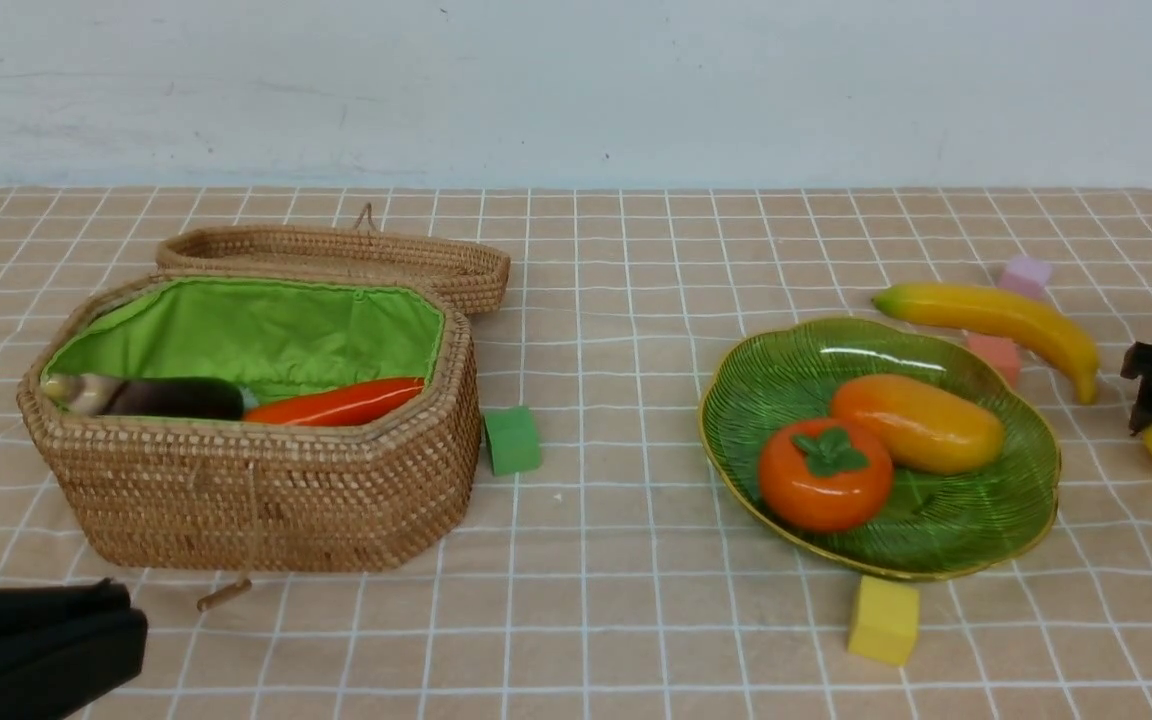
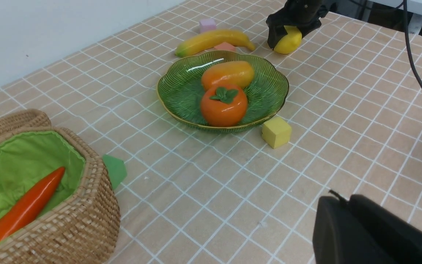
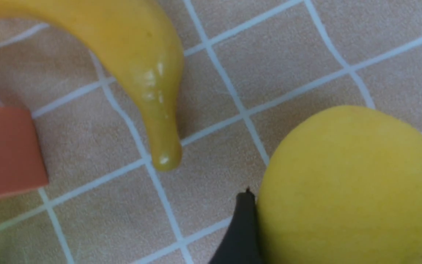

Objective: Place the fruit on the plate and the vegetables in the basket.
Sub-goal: Use the right arm to grab a lemon and put it into the right plate

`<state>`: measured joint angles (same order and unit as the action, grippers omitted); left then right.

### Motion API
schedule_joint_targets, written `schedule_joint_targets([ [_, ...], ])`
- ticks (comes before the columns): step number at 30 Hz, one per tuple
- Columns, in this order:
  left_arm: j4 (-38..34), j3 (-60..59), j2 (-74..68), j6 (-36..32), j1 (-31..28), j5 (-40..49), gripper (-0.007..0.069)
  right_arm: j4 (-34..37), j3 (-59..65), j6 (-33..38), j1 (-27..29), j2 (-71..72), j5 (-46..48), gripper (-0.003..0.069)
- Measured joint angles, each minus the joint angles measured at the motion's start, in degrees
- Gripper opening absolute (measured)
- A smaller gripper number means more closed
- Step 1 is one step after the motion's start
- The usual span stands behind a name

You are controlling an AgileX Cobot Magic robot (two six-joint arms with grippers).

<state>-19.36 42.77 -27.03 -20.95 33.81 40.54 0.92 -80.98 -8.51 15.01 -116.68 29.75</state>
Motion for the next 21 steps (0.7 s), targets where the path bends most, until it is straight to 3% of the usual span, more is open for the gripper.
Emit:
schedule_joint_targets([
  [8,0.0,0.0,0.0,0.0,0.0,-0.1,0.0029,3.3,1.0,2.6,-1.0,7.4,7.2,0.0619],
  [15,0.0,0.0,0.0,0.0,0.0,-1.1,0.0036,16.4,0.7,16.9,-13.9,15.0,8.7,0.0616],
  [21,0.0,0.0,0.0,0.0,0.0,-1.0,0.0036,15.7,0.9,18.3,-19.2,11.3,16.2,0.0616],
])
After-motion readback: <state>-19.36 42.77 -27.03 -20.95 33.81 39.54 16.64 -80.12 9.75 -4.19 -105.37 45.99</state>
